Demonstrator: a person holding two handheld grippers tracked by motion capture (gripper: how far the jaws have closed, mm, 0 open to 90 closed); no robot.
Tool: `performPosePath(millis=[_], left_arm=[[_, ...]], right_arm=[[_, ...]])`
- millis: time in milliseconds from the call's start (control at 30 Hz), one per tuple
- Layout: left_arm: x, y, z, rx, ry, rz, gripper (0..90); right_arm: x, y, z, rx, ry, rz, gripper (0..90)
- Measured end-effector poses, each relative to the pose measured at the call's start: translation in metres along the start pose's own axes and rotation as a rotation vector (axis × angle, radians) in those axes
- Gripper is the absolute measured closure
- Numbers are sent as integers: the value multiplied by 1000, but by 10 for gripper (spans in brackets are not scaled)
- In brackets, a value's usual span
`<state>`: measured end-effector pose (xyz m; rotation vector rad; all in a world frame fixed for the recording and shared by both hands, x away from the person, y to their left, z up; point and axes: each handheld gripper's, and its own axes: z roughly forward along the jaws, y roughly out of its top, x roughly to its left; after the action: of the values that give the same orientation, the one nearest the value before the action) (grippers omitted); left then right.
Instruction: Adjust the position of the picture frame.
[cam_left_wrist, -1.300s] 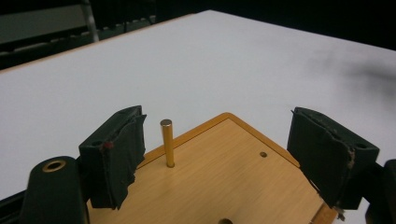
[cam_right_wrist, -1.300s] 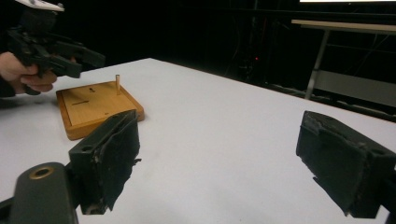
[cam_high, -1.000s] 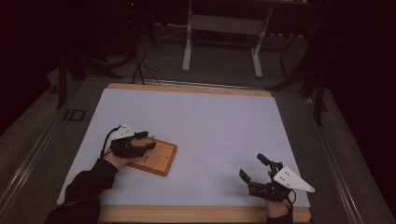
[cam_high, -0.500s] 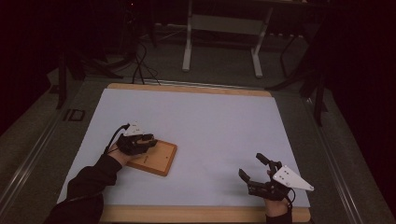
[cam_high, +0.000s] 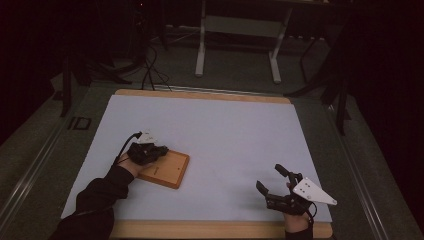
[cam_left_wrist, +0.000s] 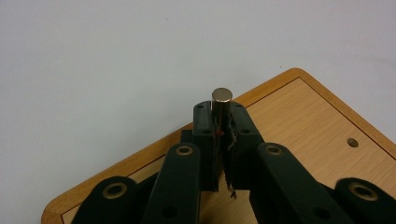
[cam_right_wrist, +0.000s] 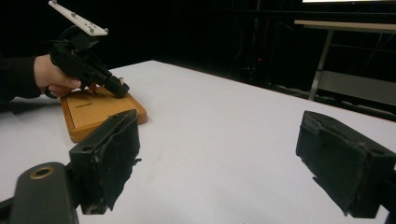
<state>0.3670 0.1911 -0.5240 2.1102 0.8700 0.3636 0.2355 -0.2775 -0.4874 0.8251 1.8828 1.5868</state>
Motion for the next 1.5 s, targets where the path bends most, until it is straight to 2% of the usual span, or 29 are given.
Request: performPosePath(millis=[33, 100, 333, 500, 667, 733, 800, 833, 967, 1033, 1233, 1367, 1500], left_arm=[[-1, 0, -1, -7, 2, -12, 854], [-2, 0, -2, -15, 10, -12, 855], [-23, 9, -15, -93, 51, -1, 857], [-40, 20, -15, -113, 64, -7, 857], [-57, 29, -9, -143, 76, -55, 857], [-65, 33, -4, -162, 65, -73, 857], [-65, 33, -4, -162, 65, -73, 857], [-81, 42, 4, -183, 51, -75, 857], [-97, 54, 16, -202, 24, -72, 857], [-103, 59, 20, -210, 33, -88, 857], [-116, 72, 38, -230, 36, -140, 857], [-122, 79, 52, -260, 74, -171, 857], [-122, 81, 63, -278, 103, -201, 856]], right_arm=[[0, 0, 0, 0, 0, 2, 133], [-1, 0, 0, -1, -2, 2, 133], [-1, 0, -1, -5, -4, 4, 133], [-1, 1, -2, -8, -6, -2, 134], [-1, 1, -2, -10, -8, -2, 134], [-1, 1, -2, -12, -6, 0, 134], [-1, 1, -2, -13, -7, -1, 134], [-1, 1, -2, -14, -6, -1, 135], [-2, 1, -3, -18, -6, -2, 135], [-3, 2, -4, -21, -7, -2, 135], [-3, 1, -5, -29, -5, 0, 135], [-3, 1, -5, -26, -5, -5, 137], [-3, 1, -6, -25, -8, -8, 137]])
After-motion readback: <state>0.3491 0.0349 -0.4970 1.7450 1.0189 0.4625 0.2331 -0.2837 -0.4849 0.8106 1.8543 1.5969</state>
